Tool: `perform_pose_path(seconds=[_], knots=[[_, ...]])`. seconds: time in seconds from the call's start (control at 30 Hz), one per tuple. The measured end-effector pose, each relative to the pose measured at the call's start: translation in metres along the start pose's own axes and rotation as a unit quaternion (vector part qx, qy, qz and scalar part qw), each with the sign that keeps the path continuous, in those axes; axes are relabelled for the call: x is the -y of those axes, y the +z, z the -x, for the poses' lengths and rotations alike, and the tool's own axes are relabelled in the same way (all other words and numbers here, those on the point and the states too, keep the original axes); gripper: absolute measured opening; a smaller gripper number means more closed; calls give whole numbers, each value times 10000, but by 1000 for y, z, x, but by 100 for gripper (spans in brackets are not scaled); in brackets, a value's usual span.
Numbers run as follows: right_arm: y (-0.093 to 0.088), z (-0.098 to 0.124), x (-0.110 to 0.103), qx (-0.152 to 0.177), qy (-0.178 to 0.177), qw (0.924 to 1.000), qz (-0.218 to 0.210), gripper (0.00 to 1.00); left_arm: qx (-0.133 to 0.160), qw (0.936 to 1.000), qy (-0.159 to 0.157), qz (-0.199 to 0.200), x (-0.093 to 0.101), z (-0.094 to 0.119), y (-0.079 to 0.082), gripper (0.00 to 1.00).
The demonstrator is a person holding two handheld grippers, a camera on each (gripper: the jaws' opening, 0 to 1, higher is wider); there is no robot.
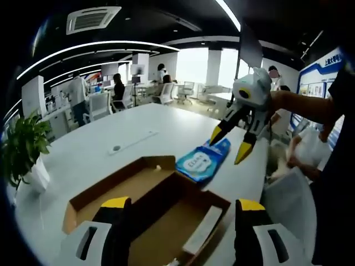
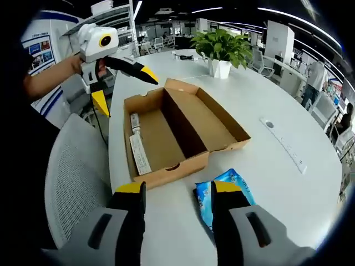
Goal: Operate the shoe box by opening the lid, removing the specified soft item, and placing it in the target area until the item is outside and the box remains undamaged.
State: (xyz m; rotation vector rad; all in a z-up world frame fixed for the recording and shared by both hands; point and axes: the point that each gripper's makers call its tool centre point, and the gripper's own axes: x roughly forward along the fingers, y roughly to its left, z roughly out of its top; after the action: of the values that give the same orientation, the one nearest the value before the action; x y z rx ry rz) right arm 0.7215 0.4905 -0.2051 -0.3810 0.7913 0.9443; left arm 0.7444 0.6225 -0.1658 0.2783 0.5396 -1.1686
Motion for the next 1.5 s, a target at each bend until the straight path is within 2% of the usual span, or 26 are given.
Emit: perform_pose_path(seconds=[0.13, 0.47, 0.6, 0.7, 0.87, 1.1, 1.23, 1.5], knots=[[4, -10, -6, -114, 147, 9995, 268, 46, 103, 9998, 119, 81, -5, 11, -2, 81], [8, -36, -6, -417, 540, 9953, 688, 47, 19, 9987, 423, 270, -17, 37, -25, 92], [5, -46, -14, -579, 839, 9908, 893, 48, 112, 9972, 555, 491, -23, 50, -28, 94], [6, -51, -19, -642, 919, 9886, 1005, 48, 154, 9969, 612, 463, -24, 57, -28, 99], [11, -64, -23, -700, 1048, 9857, 1121, 47, 272, 9959, 743, 431, -25, 69, -28, 100], [9, -85, -31, -913, 1243, 9797, 1278, 47, 105, 9958, 799, 424, -27, 73, -43, 100], [7, -95, -38, -1110, 1354, 9726, 1532, 47, 118, 9957, 799, 453, -25, 74, -42, 100], [3, -111, -43, -1306, 1568, 9625, 1786, 46, 288, 9954, 783, 465, -20, 81, -34, 100]])
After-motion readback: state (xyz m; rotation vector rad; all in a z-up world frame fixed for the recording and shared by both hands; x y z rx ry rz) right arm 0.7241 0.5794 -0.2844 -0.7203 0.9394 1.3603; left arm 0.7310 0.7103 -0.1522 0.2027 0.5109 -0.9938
